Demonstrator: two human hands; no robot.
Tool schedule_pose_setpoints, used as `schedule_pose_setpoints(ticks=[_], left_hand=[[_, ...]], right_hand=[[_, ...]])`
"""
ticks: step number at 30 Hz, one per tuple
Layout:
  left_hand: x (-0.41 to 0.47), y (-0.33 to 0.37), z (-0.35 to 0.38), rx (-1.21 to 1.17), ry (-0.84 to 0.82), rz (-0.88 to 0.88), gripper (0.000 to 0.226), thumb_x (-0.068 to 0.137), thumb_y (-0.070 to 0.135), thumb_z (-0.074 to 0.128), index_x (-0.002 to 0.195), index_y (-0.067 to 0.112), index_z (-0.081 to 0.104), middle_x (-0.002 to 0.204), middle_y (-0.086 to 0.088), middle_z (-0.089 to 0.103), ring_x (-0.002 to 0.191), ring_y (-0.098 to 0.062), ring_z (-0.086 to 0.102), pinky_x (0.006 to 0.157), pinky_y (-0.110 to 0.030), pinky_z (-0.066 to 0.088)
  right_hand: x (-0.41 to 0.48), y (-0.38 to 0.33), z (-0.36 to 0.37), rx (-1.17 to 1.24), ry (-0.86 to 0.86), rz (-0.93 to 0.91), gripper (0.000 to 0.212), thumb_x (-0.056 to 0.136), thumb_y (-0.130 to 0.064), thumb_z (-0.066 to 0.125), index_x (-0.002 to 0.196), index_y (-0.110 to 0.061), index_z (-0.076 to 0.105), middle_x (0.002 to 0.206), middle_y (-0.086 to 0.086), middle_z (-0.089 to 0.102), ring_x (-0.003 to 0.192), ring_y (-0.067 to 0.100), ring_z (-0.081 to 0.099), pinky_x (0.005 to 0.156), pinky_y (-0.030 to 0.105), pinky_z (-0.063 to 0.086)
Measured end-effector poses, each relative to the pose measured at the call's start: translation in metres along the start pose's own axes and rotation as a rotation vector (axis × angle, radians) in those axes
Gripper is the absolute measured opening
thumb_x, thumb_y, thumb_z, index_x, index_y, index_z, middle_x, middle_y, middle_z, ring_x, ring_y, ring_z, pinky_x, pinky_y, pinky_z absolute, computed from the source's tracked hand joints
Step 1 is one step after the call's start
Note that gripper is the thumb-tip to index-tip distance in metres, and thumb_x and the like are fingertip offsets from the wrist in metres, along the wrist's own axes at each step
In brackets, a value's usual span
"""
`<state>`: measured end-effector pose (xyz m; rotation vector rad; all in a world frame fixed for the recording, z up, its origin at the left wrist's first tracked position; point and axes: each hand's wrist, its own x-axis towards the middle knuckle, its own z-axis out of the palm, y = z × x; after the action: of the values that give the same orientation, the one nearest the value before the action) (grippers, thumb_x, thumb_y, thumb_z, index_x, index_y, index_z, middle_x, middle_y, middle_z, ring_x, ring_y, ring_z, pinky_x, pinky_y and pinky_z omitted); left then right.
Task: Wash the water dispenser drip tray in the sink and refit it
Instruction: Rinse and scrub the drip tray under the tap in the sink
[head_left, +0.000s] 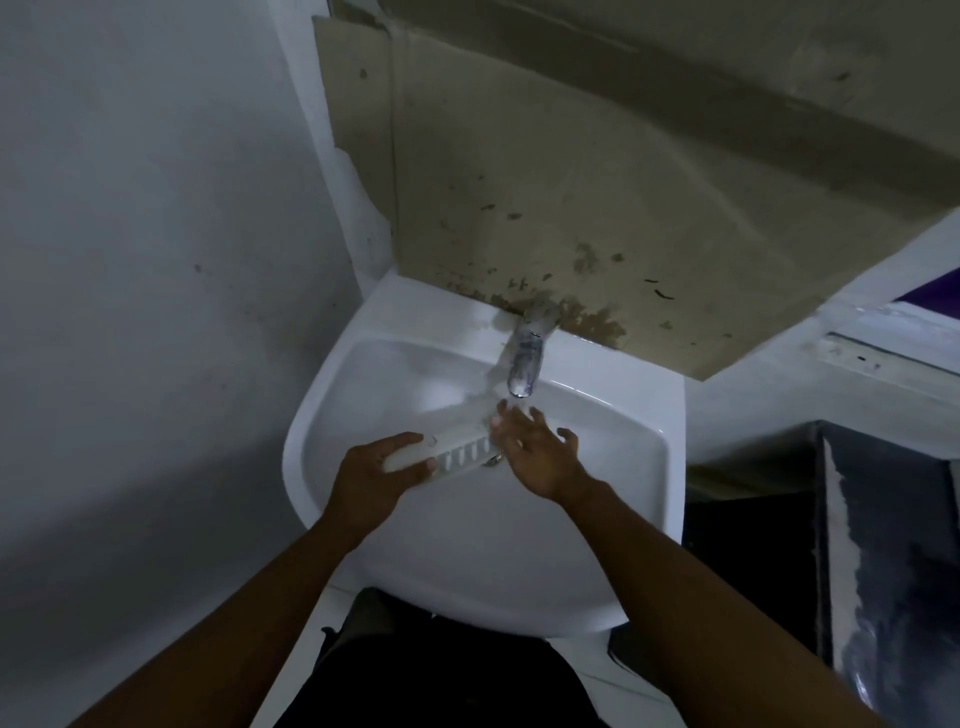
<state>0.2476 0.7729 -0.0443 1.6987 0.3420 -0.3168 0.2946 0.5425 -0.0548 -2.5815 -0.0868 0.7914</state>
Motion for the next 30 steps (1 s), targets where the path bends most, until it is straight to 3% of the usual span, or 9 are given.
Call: schedule_pose_setpoints(ticks=[3, 6, 11, 15, 19, 21, 23, 27, 30], left_hand=[[-0.004, 0.001, 0.004, -0.025, 0.033, 0.011, 0.034, 0.070, 0.017, 0.083, 0.103, 0.018, 0.072, 0.091, 0.019, 0.067, 0.077, 0.015, 0.063, 0.063, -0.001, 0.046], [-0.003, 0.007, 0.005, -0.061, 0.074, -0.006, 0.032, 0.070, 0.021, 0.083, 0.099, 0.025, 0.071, 0.091, 0.020, 0.067, 0.076, 0.016, 0.062, 0.062, -0.001, 0.045], [-0.004, 0.010, 0.002, -0.024, 0.049, -0.016, 0.034, 0.068, 0.023, 0.084, 0.100, 0.025, 0.073, 0.095, 0.016, 0.069, 0.082, 0.007, 0.063, 0.066, -0.002, 0.046], [-0.009, 0.011, 0.003, -0.069, 0.027, -0.007, 0.029, 0.067, 0.025, 0.084, 0.091, 0.037, 0.073, 0.085, 0.024, 0.072, 0.081, 0.010, 0.065, 0.065, -0.004, 0.047], [-0.010, 0.014, 0.007, -0.087, 0.020, 0.019, 0.030, 0.073, 0.019, 0.081, 0.100, 0.028, 0.073, 0.087, 0.023, 0.071, 0.082, 0.013, 0.063, 0.067, -0.002, 0.045], [-0.013, 0.013, 0.005, -0.097, 0.020, 0.014, 0.031, 0.073, 0.016, 0.080, 0.101, 0.026, 0.071, 0.082, 0.027, 0.071, 0.080, 0.015, 0.063, 0.066, -0.001, 0.045], [-0.016, 0.009, 0.003, -0.122, 0.038, -0.004, 0.031, 0.072, 0.015, 0.081, 0.099, 0.027, 0.071, 0.082, 0.027, 0.071, 0.080, 0.016, 0.063, 0.066, 0.000, 0.045], [-0.019, 0.005, 0.000, -0.127, 0.054, -0.019, 0.033, 0.072, 0.016, 0.081, 0.102, 0.024, 0.072, 0.095, 0.017, 0.070, 0.083, 0.010, 0.065, 0.068, -0.001, 0.046], [-0.019, 0.004, -0.003, -0.115, 0.063, -0.041, 0.037, 0.070, 0.018, 0.082, 0.106, 0.022, 0.071, 0.100, 0.014, 0.069, 0.087, 0.006, 0.063, 0.070, -0.001, 0.045]], right_hand=[[0.004, -0.006, -0.001, 0.010, 0.072, 0.047, 0.063, 0.092, -0.069, 0.011, 0.143, -0.039, 0.032, 0.157, -0.012, 0.027, 0.149, 0.017, 0.013, 0.115, 0.054, 0.008], [0.004, -0.024, 0.007, -0.037, 0.185, -0.132, 0.080, 0.083, -0.078, 0.001, 0.145, -0.036, 0.030, 0.157, -0.017, 0.027, 0.146, 0.013, 0.019, 0.114, 0.050, 0.001], [0.005, -0.010, -0.002, 0.014, 0.088, -0.037, 0.048, 0.098, -0.058, 0.019, 0.139, -0.041, 0.038, 0.151, -0.013, 0.039, 0.142, 0.012, 0.030, 0.112, 0.051, 0.012], [0.006, -0.012, -0.011, 0.544, 0.055, 0.252, 0.065, 0.091, -0.068, 0.034, 0.133, -0.021, 0.047, 0.135, 0.010, 0.057, 0.123, 0.031, 0.054, 0.102, 0.037, 0.041], [0.009, -0.031, -0.012, 1.035, 0.095, 0.312, 0.050, 0.082, -0.051, 0.068, 0.115, -0.019, 0.051, 0.116, 0.009, 0.064, 0.098, 0.025, 0.067, 0.075, 0.045, 0.061], [0.014, -0.036, -0.009, 1.022, 0.159, 0.280, 0.050, 0.080, -0.040, 0.073, 0.119, -0.019, 0.050, 0.116, 0.008, 0.066, 0.100, 0.027, 0.067, 0.083, 0.053, 0.058], [0.019, -0.037, -0.006, 1.001, 0.224, 0.315, 0.030, 0.084, -0.036, 0.066, 0.107, -0.018, 0.060, 0.108, 0.010, 0.070, 0.098, 0.030, 0.068, 0.087, 0.054, 0.056], [0.021, -0.041, -0.009, 0.969, 0.272, 0.427, 0.020, 0.087, -0.034, 0.056, 0.084, -0.016, 0.065, 0.095, 0.011, 0.070, 0.090, 0.035, 0.069, 0.072, 0.054, 0.060], [0.023, -0.044, -0.007, 0.975, 0.312, 0.456, 0.024, 0.091, -0.036, 0.054, 0.091, -0.014, 0.064, 0.099, 0.012, 0.067, 0.090, 0.037, 0.068, 0.066, 0.055, 0.060]])
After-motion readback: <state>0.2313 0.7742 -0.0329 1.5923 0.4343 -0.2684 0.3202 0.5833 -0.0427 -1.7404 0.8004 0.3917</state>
